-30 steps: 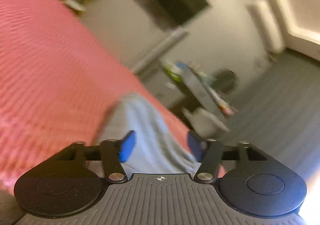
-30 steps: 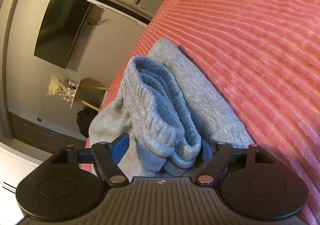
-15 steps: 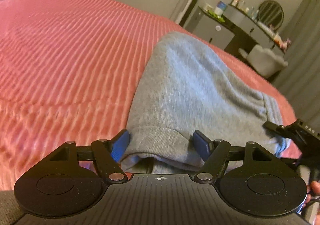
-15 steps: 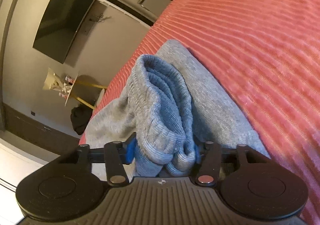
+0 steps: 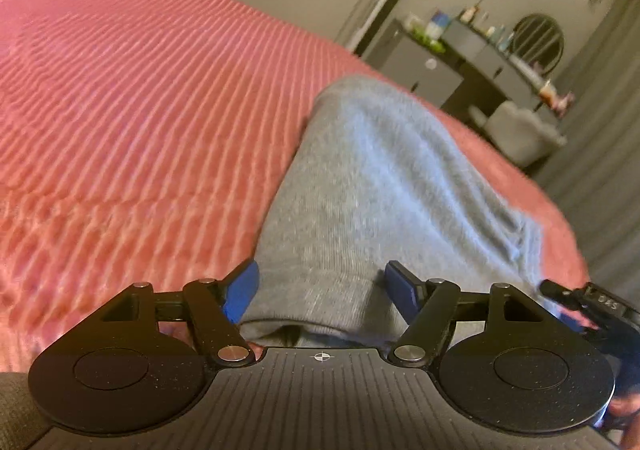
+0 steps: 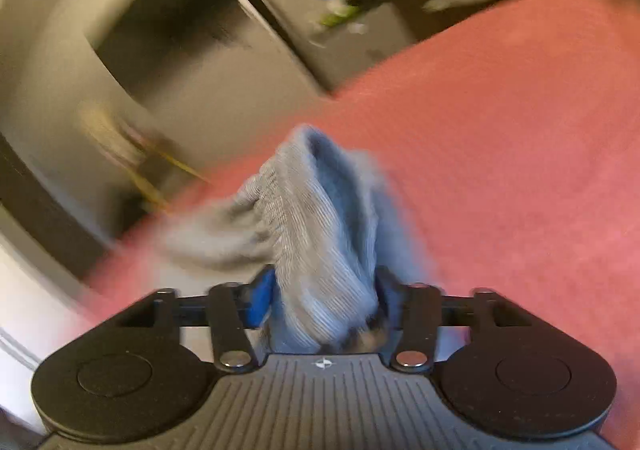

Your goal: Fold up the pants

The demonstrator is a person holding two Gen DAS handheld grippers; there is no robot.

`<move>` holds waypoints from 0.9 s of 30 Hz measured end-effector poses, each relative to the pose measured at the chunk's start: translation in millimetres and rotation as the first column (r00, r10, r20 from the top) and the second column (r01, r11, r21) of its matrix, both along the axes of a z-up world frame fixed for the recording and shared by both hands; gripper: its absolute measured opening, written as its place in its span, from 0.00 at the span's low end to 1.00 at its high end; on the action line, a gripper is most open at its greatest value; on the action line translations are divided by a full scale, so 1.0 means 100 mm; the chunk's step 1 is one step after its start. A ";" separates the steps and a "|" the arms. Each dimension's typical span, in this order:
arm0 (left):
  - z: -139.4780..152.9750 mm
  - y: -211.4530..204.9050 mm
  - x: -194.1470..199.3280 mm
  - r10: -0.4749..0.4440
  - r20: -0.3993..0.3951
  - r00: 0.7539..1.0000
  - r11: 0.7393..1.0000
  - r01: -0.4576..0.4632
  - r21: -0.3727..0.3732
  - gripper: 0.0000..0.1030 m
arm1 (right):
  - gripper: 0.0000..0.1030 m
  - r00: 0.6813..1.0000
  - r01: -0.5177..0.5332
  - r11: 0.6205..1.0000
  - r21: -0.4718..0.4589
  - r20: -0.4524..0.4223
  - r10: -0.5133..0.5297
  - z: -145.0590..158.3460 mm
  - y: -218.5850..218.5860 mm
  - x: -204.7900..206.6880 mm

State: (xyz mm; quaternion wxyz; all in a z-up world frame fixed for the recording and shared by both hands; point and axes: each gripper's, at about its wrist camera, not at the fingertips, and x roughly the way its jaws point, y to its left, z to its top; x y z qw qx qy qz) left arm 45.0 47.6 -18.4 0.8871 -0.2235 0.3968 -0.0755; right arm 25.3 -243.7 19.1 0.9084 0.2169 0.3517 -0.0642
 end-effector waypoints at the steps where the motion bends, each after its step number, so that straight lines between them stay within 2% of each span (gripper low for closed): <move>1: 0.00 -0.01 0.00 -0.002 0.003 1.000 1.000 0.002 0.010 0.73 | 0.64 1.000 0.013 1.000 -0.010 0.024 -0.013 0.02 0.00 -0.05; 4: 0.02 -0.04 0.01 -0.002 -0.001 1.000 1.000 0.002 0.022 0.73 | 0.64 0.990 0.037 0.999 -0.014 0.140 -0.035 0.21 0.05 -0.15; 6: 0.01 -0.07 0.02 -0.001 -0.010 1.000 0.999 0.001 0.033 0.73 | 0.64 0.977 -0.018 0.997 -0.069 0.213 0.033 0.33 0.19 -0.16; 8: 0.02 -0.10 0.02 -0.002 -0.011 1.000 0.999 0.003 0.047 0.74 | 0.60 0.962 -0.100 0.984 -0.145 0.240 0.133 0.38 0.39 -0.13; 10: 0.01 -0.11 0.03 -0.002 -0.018 1.000 0.998 0.004 0.063 0.75 | 0.43 0.943 -0.199 0.955 -0.221 0.222 0.248 0.35 0.63 -0.08; 12: -0.01 -0.11 0.02 -0.001 -0.028 1.000 0.997 0.003 0.074 0.76 | 0.36 0.927 -0.294 0.920 -0.257 0.158 0.340 0.23 0.79 -0.04; 13: -0.02 -0.10 0.02 0.000 -0.029 1.000 0.997 0.002 0.073 0.76 | 0.36 0.923 -0.337 0.905 -0.259 0.101 0.372 0.13 0.87 -0.01; 15: -0.03 -0.08 0.02 -0.001 -0.031 1.000 0.998 0.002 0.062 0.77 | 0.36 0.920 -0.383 0.891 -0.246 -0.019 0.390 -0.06 0.92 0.03; 16: -0.04 -0.07 0.02 0.000 -0.035 0.999 0.998 0.002 0.056 0.78 | 0.34 0.921 -0.387 0.893 -0.231 -0.041 0.388 -0.12 0.90 0.02; 21: -0.05 0.00 0.02 0.003 -0.043 0.999 1.000 -0.002 0.010 0.78 | 0.28 0.940 -0.340 0.931 -0.137 -0.041 0.337 0.00 0.70 -0.04; 23: -0.06 0.03 0.02 0.006 -0.044 0.999 1.000 -0.007 -0.010 0.77 | 0.23 0.949 -0.315 0.944 -0.098 -0.025 0.314 0.04 0.61 -0.10; 24: -0.06 0.05 0.02 0.008 -0.044 0.999 1.000 -0.009 -0.019 0.77 | 0.18 0.955 -0.298 0.951 -0.086 -0.017 0.298 0.05 0.57 -0.15; 27: -0.07 0.07 0.01 0.009 -0.043 0.999 0.999 -0.010 -0.032 0.76 | 0.16 0.970 -0.241 0.971 -0.007 0.016 0.241 0.08 0.39 -0.33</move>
